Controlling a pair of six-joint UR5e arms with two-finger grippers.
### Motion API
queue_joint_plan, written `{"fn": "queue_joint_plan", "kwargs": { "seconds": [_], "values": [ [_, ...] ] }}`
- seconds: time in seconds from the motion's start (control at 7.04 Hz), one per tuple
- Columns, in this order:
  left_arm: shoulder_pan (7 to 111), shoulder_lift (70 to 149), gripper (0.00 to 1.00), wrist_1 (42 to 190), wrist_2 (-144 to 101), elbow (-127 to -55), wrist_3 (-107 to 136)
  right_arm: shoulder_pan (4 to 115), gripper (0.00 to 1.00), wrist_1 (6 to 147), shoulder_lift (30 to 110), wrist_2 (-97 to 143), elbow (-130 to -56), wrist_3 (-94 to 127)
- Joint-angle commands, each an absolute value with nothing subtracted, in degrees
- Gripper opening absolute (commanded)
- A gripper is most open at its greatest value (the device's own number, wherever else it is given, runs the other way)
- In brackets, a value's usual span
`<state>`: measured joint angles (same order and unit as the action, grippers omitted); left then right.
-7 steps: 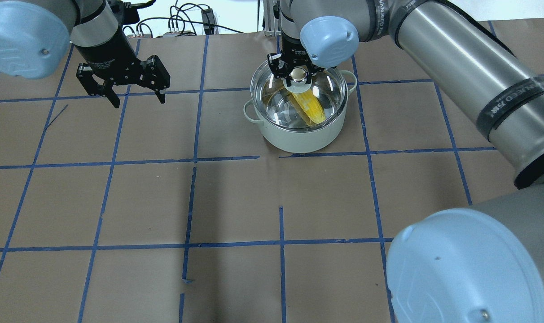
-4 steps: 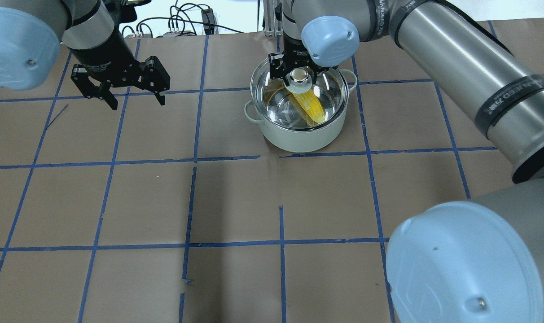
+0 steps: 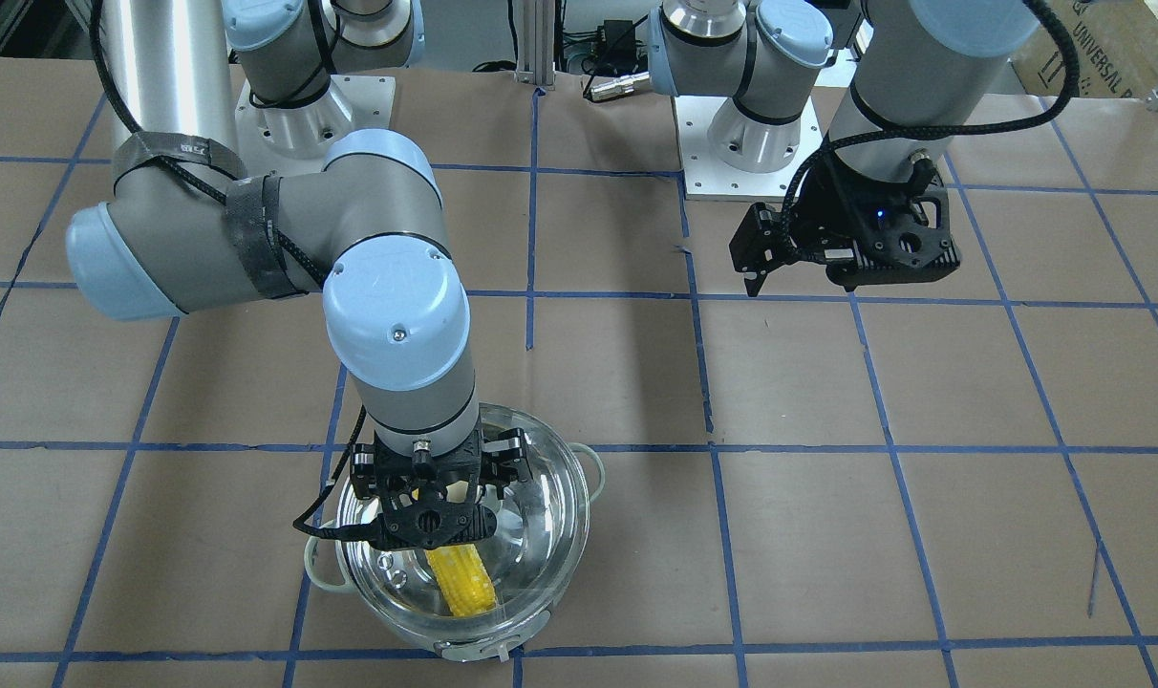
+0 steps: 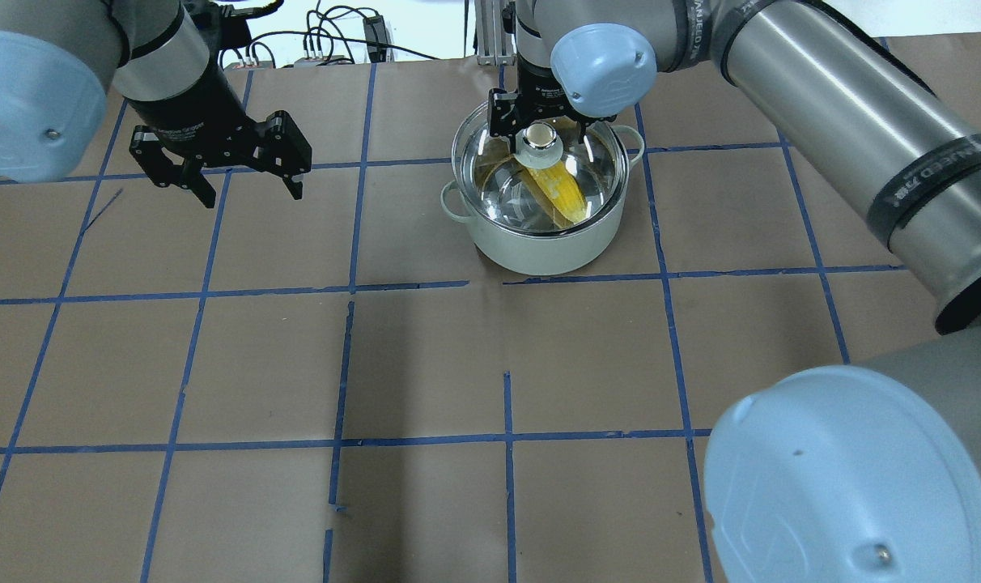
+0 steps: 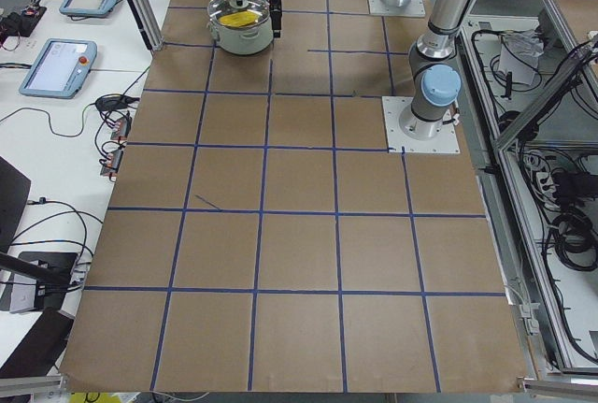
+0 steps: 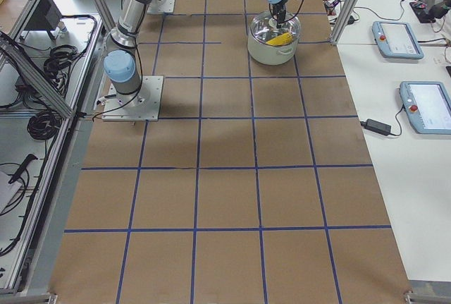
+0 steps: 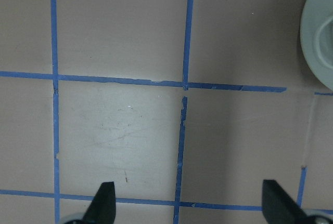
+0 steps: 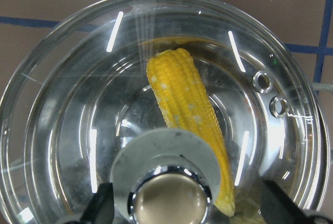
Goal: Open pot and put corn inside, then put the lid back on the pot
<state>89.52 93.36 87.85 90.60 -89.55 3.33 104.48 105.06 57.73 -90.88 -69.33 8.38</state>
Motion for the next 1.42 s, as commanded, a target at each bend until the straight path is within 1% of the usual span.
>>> {"fn": "queue_joint_plan", "kwargs": {
  "seconds": [0.0,0.43,0.57,0.71,0.99,1.28],
  "values": [
    [89.47,93.43,1.00,87.80,87.47,-89.91,2.90,104.85,1.00,105.03,57.92,-90.79,-68.30,8.70],
    [89.21,93.43,1.00,87.72,87.54,-89.82,2.72,104.42,1.00,103.36,59.68,-88.51,-66.89,8.61],
    [89.21,93.08,1.00,87.80,87.28,-89.91,2.72,104.41,0.97,103.36,59.42,-88.42,-66.62,8.61],
    [89.21,92.99,1.00,87.72,87.54,-89.91,3.51,104.50,0.87,103.71,59.07,-88.42,-66.36,8.87],
    [89.03,94.12,1.00,87.71,87.89,-89.65,1.68,104.68,0.88,103.89,58.45,-88.24,-65.05,9.05],
    [89.12,93.61,1.00,88.59,87.54,-89.48,2.19,103.98,0.88,103.19,58.88,-86.76,-64.60,8.35]
  ]
}}
